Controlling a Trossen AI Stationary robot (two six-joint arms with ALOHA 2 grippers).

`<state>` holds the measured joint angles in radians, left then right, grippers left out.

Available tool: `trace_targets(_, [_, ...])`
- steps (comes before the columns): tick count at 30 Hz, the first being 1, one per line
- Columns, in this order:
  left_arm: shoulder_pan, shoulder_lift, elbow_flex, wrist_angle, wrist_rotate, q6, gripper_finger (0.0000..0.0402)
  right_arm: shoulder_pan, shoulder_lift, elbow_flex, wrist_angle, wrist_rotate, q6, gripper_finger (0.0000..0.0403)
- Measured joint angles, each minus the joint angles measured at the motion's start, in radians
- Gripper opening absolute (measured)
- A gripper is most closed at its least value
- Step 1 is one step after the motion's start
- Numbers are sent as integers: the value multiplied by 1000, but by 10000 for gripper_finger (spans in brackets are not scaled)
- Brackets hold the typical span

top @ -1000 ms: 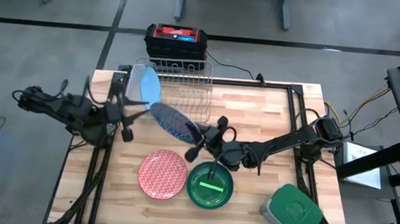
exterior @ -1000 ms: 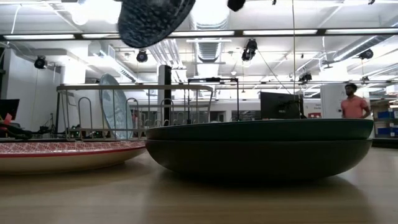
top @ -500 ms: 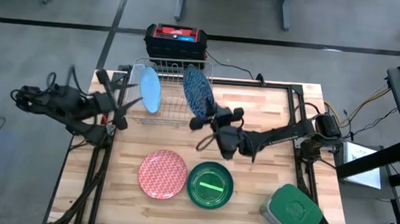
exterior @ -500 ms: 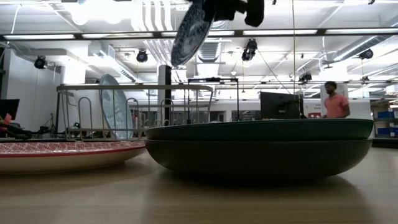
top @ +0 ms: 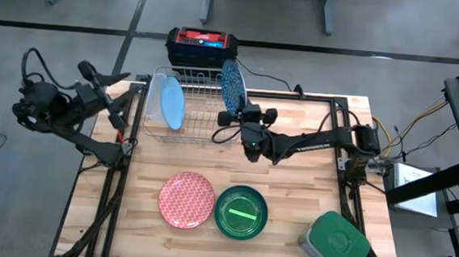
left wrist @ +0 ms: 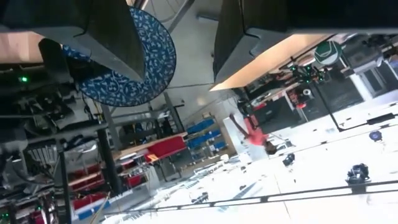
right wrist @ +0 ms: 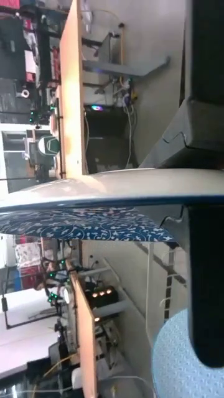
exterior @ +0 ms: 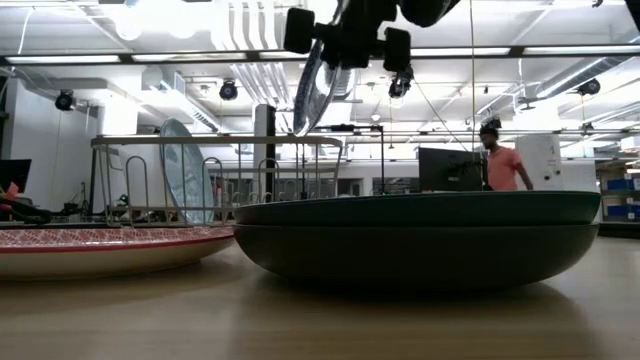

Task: Sort dishes
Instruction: Put the blue patterned plate into the dish rack

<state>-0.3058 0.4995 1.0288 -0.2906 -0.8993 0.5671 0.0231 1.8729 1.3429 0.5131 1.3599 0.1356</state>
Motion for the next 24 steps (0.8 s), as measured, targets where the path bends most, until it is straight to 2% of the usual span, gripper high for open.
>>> trace_targets(4, [0, -26, -19, -4, 0, -8, 178, -2, 41, 41, 13, 15, -36, 23])
trace_targets(9, [0, -35, -35, -2, 0, -18, 178, -6, 135, 131, 4, 132, -168, 23])
trace_targets(18, [0, -33, -36, -7, 0, -27, 178, -4, 283, 324, 7, 160, -321, 23])
trace_targets(24, [0, -33, -36, -10, 0, -29, 178, -16, 321, 355, 7, 192, -305, 23])
